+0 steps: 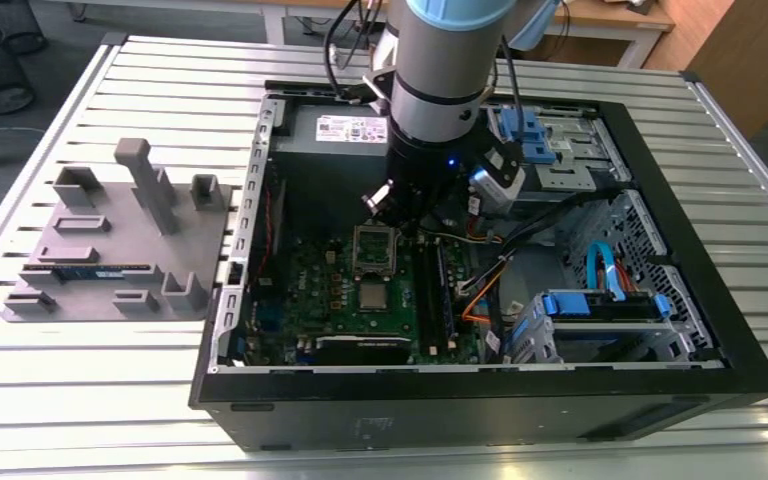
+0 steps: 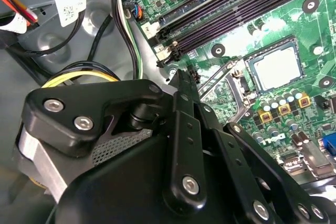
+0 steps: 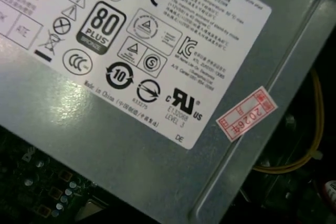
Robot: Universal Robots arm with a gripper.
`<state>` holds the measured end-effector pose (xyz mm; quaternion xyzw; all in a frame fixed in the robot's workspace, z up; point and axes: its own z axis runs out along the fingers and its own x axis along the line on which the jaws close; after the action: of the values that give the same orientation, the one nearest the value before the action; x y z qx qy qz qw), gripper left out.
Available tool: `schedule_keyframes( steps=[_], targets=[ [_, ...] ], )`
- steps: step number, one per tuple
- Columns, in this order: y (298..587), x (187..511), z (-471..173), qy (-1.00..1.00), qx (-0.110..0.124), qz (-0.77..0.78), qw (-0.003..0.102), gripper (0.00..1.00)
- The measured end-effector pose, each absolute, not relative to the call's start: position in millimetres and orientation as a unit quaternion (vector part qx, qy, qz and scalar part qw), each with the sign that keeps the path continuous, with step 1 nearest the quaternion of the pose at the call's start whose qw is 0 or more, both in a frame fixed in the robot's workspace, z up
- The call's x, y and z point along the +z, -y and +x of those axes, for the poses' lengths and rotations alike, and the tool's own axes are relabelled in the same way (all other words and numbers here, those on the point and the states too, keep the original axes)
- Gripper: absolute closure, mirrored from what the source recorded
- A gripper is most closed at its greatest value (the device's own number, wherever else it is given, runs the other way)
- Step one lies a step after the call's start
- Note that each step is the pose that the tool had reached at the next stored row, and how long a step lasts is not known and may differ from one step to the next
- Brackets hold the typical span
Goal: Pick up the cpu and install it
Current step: 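Close the cpu cover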
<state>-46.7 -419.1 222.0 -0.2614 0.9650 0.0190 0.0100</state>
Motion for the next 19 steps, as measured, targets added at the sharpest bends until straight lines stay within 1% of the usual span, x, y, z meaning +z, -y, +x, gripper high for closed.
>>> schedule_keyframes(
  steps=[19],
  targets=[
    [419.5,223.2,-50.8,-0.962,0.021,-0.273,0.01,0.89]
  ],
)
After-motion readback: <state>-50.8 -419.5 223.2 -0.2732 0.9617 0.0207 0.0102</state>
